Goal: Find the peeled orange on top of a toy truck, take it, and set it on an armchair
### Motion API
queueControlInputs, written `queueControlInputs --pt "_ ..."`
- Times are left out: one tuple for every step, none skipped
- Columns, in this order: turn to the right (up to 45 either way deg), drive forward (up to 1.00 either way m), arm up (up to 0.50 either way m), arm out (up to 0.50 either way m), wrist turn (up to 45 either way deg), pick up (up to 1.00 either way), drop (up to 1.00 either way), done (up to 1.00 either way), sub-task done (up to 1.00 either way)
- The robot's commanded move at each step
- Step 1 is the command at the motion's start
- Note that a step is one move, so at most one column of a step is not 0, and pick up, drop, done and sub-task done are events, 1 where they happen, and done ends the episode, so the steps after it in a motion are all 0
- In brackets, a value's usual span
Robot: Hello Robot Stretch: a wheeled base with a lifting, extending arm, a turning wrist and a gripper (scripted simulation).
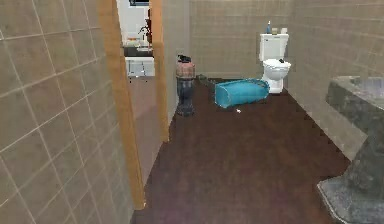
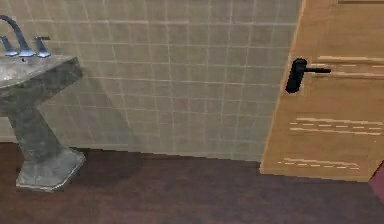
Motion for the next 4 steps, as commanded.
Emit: queueControlInputs --pt "0.0 1.00 0.00 0.00 0.0 0.00 0.00 0.00 0.00" --pt "0.0 0.55 0.00 0.00 0.0 0.00 0.00 0.00 0.00" --pt "-39.0 0.00 0.00 0.00 0.0 0.00 0.00 0.00 0.00" --pt "-3.0 0.00 0.00 0.00 0.0 0.00 0.00 0.00 0.00"
